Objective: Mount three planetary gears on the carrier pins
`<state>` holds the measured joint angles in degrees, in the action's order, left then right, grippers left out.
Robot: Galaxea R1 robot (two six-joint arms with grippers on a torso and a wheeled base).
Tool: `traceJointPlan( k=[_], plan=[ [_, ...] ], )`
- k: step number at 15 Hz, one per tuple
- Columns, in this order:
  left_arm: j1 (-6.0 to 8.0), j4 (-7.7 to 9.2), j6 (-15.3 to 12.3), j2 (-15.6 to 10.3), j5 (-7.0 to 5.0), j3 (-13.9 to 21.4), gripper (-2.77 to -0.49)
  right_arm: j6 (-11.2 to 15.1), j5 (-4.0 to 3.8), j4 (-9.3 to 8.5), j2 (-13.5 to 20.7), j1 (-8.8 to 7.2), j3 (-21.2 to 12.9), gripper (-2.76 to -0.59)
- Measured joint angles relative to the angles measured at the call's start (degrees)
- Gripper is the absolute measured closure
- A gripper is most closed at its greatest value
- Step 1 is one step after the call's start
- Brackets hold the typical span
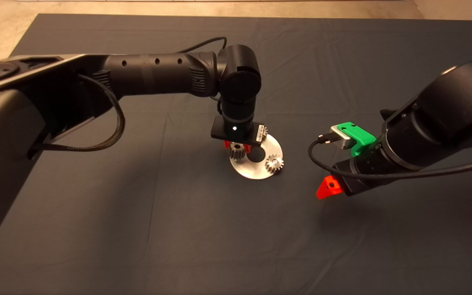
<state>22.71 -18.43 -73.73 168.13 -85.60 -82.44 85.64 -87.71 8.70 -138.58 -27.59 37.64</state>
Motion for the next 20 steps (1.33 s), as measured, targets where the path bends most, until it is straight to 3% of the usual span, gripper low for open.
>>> traceJointPlan(
  k=[10,14,20],
  plan=[
    [0.22,1.12,-0.59,0.15,-0.01,-0.40,-0.82,0.02,0.00,0.01,0.00,0.44,0.00,-2.75],
    [0.79,1.65,-0.59,0.09,-1.43,-0.94,-0.82,0.09,0.00,0.00,-0.01,0.46,0.00,-2.75],
    [0.85,2.18,-0.59,0.11,-1.54,-1.01,-0.82,0.17,-0.02,0.02,-0.12,0.46,0.00,-2.75]
  ],
)
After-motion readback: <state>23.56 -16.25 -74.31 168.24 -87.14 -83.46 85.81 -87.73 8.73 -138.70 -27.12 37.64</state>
